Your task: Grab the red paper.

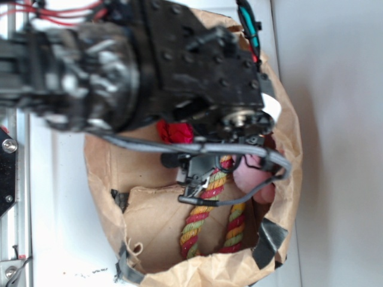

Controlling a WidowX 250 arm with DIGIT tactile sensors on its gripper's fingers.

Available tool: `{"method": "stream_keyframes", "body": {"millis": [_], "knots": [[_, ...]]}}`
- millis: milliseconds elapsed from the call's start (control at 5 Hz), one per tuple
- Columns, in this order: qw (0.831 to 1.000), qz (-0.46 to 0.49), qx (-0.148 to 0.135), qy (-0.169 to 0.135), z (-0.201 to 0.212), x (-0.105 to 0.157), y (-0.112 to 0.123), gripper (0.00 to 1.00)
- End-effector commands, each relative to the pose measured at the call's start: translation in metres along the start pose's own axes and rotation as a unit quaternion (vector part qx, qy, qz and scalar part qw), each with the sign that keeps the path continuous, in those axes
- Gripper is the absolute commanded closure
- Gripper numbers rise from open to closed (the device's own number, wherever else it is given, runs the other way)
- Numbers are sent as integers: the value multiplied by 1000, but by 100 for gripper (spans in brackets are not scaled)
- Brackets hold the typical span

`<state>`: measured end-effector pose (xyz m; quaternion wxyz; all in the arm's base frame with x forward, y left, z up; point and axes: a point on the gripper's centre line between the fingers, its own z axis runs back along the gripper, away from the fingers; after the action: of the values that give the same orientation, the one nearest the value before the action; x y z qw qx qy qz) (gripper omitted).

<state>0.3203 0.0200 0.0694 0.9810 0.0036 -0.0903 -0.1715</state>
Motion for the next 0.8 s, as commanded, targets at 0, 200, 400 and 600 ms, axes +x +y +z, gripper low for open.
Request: {"method": "stream_keyframes", "body": {"millis": [0, 200, 400, 600], "knots": [[1000, -2, 26, -5, 7, 8, 8, 0], [1000, -3, 25, 8, 8, 7, 7, 0], [1000, -3, 20, 17, 12, 6, 7, 0], [1000, -1, 21, 17, 11, 6, 7, 0]]}}
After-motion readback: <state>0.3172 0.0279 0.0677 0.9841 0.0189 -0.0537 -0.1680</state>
